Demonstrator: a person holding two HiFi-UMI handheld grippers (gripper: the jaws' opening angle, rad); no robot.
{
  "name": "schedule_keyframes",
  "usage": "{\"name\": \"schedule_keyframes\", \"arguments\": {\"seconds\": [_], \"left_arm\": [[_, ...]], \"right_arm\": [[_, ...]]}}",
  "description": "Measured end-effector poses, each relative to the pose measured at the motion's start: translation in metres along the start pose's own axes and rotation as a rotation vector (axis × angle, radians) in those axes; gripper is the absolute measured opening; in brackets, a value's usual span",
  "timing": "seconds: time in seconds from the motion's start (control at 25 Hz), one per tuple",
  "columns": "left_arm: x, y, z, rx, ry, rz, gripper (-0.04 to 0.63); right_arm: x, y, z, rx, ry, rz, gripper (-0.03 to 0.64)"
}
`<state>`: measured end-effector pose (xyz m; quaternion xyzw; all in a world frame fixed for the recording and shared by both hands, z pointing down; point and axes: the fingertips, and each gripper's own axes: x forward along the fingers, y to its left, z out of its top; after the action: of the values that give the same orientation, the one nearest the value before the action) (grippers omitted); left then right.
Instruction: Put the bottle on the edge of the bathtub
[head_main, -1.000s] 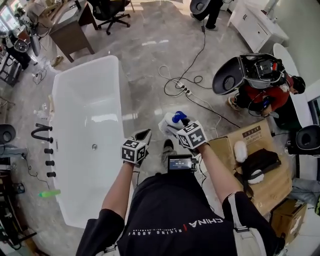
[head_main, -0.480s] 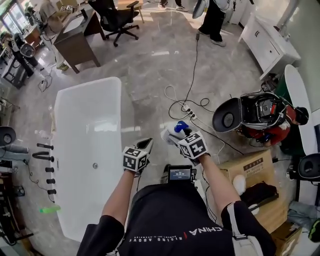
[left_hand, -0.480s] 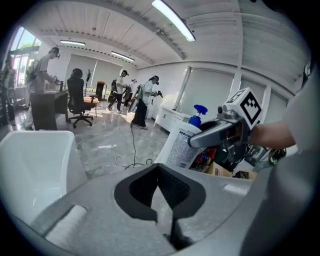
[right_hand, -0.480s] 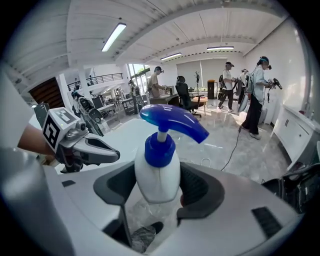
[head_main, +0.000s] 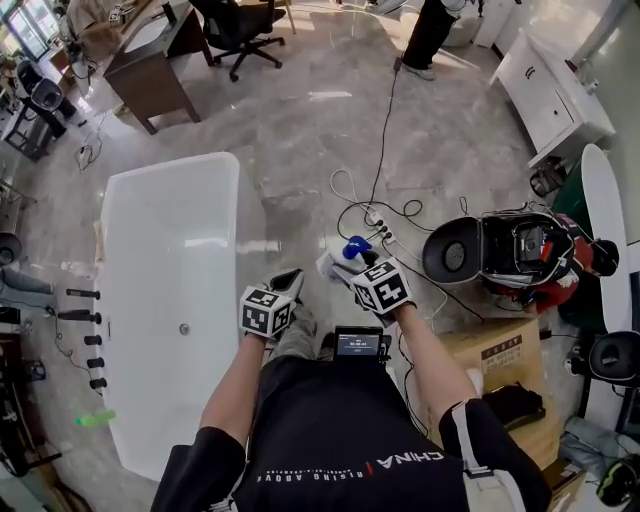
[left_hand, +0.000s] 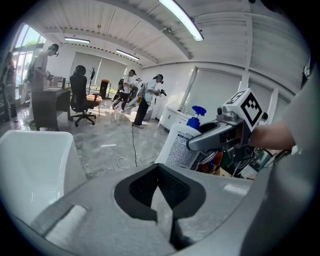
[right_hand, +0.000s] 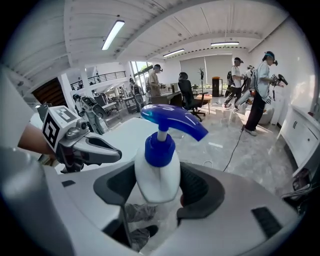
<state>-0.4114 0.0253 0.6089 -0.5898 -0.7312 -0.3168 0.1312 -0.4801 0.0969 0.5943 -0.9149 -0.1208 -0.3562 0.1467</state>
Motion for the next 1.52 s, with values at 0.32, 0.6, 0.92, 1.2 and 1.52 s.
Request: {"name": "schedule_keyframes", "arguments": {"seconds": [0.32, 0.6, 0.92, 1.2, 1.52], "left_arm": [[0.049, 0.063, 0.056, 0.010, -0.003, -0.024, 0.009], [0.092, 0.135, 0.128, 0.022, -0.018, -0.053, 0.009], [0.121, 0.212, 0.182, 0.004, -0.025, -0.064, 0.009], [0.146, 0.248, 0.215, 0.005, -0.019, -0.062, 0.009], [0.181, 0.299, 0.249, -0.007, -0.017, -0.030, 0.009]], "right_arm": [[0.048, -0.053, 0.064, -0.006, -0.003, -0.029, 0.272], [0.102, -0.104, 0.141, -0.011, 0.004, -0.062, 0.272], [0.156, -0.143, 0.209, -0.006, -0.008, -0.103, 0.272], [0.184, -0.170, 0.241, 0.007, -0.006, -0.094, 0.272], [0.236, -0.211, 0.288, -0.023, 0.002, -0.050, 0.272]]}}
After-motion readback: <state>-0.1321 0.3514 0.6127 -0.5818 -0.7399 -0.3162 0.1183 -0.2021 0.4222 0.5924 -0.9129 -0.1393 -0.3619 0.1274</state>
